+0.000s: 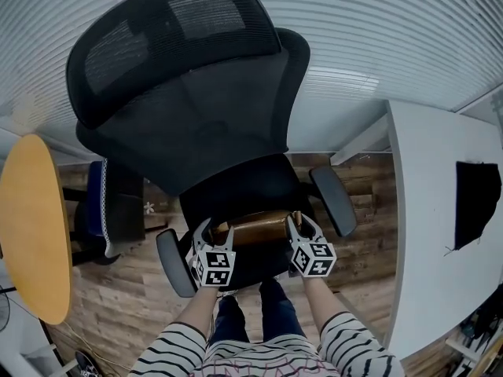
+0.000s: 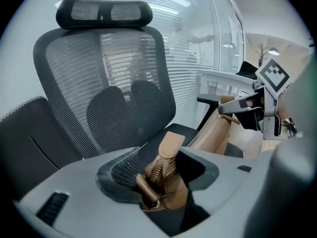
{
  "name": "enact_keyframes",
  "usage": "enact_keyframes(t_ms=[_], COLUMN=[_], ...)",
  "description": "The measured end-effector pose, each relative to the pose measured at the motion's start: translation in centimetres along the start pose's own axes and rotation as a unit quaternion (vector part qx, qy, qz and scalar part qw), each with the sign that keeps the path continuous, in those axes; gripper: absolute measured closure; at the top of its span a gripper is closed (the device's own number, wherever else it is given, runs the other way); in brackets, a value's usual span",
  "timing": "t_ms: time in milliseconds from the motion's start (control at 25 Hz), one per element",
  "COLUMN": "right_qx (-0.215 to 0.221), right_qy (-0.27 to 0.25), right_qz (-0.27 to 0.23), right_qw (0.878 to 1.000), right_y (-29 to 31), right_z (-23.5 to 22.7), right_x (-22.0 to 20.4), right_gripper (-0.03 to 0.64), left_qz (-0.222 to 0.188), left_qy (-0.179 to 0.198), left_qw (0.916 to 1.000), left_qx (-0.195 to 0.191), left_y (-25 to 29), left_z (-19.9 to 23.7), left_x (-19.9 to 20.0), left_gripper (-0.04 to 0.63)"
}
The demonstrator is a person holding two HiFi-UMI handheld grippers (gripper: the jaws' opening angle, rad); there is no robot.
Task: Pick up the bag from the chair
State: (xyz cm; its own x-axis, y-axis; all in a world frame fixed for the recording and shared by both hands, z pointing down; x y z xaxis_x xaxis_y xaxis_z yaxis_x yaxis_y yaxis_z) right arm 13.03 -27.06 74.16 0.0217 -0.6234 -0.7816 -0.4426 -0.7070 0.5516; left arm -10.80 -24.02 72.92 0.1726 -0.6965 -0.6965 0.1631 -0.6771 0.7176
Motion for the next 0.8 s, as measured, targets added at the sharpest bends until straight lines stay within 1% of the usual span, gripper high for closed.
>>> enact_keyframes(t_ms=[40, 120, 160, 200, 280, 320, 400, 480, 520, 600, 680, 800], right_qx=[-0.002, -0.008, -0.011, -0.014, -0.024, -0.031, -0.044, -0.054, -0.056, -0.058, -0.062, -0.072], right_qy=[0.003, 0.010, 0.011, 0.010, -0.001, -0.008, -0.022, -0.031, -0.034, -0.036, -0.033, -0.025], right_qz=[-0.001, -0.002, -0.002, 0.000, 0.008, 0.012, 0.018, 0.023, 0.024, 0.025, 0.024, 0.023], right_qw=[1.000, 1.000, 1.000, 1.000, 1.000, 0.999, 0.999, 0.998, 0.998, 0.997, 0.997, 0.997], right_y=[-0.1, -0.3, -0.5, -0.6, -0.7, -0.8, -1.2, -1.7, -1.9, -2.4, -2.9, -3.4], right_z=[0.0, 0.0, 0.0, 0.1, 0.3, 0.4, 0.6, 0.9, 1.1, 1.6, 1.9, 2.0], right_x=[-0.1, -0.4, -0.5, -0.5, -0.5, -0.6, -0.7, -0.8, -0.8, -0.8, -0.9, -1.1], right_gripper=[0.484, 0.488, 0.488, 0.488, 0.493, 0.497, 0.509, 0.516, 0.518, 0.520, 0.522, 0.523], left_qz=[-0.006, -0.012, -0.011, -0.010, -0.012, -0.016, -0.033, -0.059, -0.073, -0.091, -0.093, -0.091], left_qy=[-0.008, -0.019, -0.021, -0.024, -0.042, -0.062, -0.109, -0.138, -0.143, -0.141, -0.131, -0.111], left_qw=[0.9999, 0.9996, 0.9996, 0.9996, 0.9990, 0.9980, 0.9934, 0.9883, 0.9863, 0.9844, 0.9851, 0.9874], left_qx=[0.006, 0.015, 0.016, 0.014, 0.004, -0.002, -0.015, -0.029, -0.036, -0.051, -0.061, -0.066], left_y=[-0.2, -0.5, -0.6, -0.7, -1.0, -1.3, -2.0, -3.0, -3.6, -4.4, -4.6, -4.9], left_z=[0.4, 1.2, 1.5, 1.7, 1.8, 1.8, 1.6, 1.4, 1.3, 1.3, 1.5, 1.8], left_x=[0.0, -0.1, -0.2, -0.3, -0.3, -0.3, -0.2, 0.3, 0.7, 1.7, 2.5, 2.9], left_gripper=[0.379, 0.507, 0.537, 0.554, 0.569, 0.571, 0.571, 0.572, 0.572, 0.572, 0.572, 0.572])
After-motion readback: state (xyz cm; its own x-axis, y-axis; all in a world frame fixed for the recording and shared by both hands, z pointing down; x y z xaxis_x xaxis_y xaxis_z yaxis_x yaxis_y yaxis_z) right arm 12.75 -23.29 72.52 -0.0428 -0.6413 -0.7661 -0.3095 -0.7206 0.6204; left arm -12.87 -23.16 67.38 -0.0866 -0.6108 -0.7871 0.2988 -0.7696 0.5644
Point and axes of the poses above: the fingertips, and each gripper's own axes: y forward along the fingers, z to its left, x out of its top, the point moved 5 cm from there along -y, backward along the fingers, and after that the axes turned 9 degrees about -y, right-handed, at the moved point
